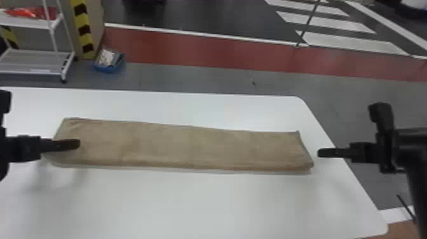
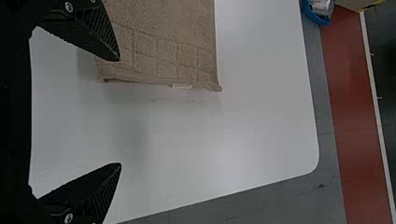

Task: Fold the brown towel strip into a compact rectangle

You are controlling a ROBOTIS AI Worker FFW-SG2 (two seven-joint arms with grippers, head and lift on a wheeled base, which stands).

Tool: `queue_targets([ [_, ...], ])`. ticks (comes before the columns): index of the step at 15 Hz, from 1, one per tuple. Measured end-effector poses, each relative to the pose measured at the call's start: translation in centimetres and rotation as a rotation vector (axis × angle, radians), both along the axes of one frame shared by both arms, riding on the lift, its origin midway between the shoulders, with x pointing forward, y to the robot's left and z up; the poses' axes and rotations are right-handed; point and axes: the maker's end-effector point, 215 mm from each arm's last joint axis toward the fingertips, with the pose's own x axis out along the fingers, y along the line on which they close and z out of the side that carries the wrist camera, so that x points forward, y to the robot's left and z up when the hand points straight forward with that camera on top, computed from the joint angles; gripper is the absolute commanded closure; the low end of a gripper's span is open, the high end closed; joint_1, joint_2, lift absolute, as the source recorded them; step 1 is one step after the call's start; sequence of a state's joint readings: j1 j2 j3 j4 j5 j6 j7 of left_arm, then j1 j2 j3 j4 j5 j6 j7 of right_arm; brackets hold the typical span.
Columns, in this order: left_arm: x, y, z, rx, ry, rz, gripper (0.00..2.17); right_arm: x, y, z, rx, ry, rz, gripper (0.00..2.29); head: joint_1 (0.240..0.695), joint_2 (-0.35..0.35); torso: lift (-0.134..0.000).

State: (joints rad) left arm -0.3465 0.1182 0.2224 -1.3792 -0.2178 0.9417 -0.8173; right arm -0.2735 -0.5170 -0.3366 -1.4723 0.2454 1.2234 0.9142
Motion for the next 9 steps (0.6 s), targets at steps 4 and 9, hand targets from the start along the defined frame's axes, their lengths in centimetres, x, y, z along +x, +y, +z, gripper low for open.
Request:
queue_targets([
  [4, -0.5, -1.3, 0.5, -0.051, 0.000, -0.050, 1.68, -0.2, -0.1, -0.1, 0.004, 0.001, -0.005, 0.08, 0.695, -0.274, -0.120],
  [9, -1.9, -1.9, 3.0, -0.168, -0.016, -0.123, 1.74, -0.5, -0.3, -0.3, 0.010, 0.005, -0.013, 0.08, 0.695, -0.285, -0.120],
])
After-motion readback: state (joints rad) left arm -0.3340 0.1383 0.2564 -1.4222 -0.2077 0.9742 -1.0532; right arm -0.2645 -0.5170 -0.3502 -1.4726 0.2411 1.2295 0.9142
